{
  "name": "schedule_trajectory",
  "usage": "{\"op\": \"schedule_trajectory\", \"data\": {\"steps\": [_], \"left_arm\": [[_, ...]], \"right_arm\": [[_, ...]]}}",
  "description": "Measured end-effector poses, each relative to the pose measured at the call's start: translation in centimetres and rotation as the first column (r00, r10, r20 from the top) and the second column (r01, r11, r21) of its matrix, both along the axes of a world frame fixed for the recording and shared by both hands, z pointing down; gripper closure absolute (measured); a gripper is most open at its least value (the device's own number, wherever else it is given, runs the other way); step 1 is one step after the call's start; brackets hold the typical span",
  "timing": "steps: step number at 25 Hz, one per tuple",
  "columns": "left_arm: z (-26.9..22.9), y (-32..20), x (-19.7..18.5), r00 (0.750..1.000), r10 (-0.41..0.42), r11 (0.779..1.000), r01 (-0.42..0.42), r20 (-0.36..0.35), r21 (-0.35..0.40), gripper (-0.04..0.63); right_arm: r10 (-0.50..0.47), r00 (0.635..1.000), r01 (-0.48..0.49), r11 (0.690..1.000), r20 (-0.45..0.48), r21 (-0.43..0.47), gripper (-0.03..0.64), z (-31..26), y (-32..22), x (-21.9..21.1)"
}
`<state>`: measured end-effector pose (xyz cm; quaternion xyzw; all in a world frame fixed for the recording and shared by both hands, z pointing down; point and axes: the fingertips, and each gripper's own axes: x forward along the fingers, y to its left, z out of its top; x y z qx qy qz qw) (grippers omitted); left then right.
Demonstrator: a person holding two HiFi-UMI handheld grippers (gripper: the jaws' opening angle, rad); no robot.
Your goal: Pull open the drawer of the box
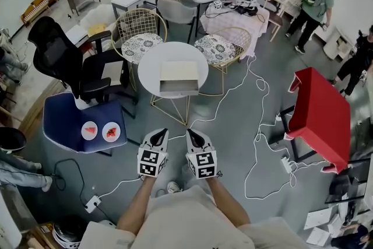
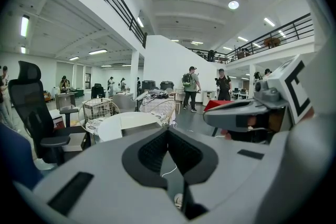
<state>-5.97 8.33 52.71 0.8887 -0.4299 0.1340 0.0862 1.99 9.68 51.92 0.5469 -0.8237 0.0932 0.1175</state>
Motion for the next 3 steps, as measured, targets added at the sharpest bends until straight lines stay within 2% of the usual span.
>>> {"op": "schedule_trajectory", "data": {"steps": [3], "left_arm": [[0.08, 0.26, 0.19, 1.0, 0.001, 1.0, -0.001, 0.001, -0.001, 0.584]], "right_arm": [[-0.004, 1.0, 0.004, 1.0, -0.004, -0.003, 0.601, 0.12, 0.3, 0.16]]}}
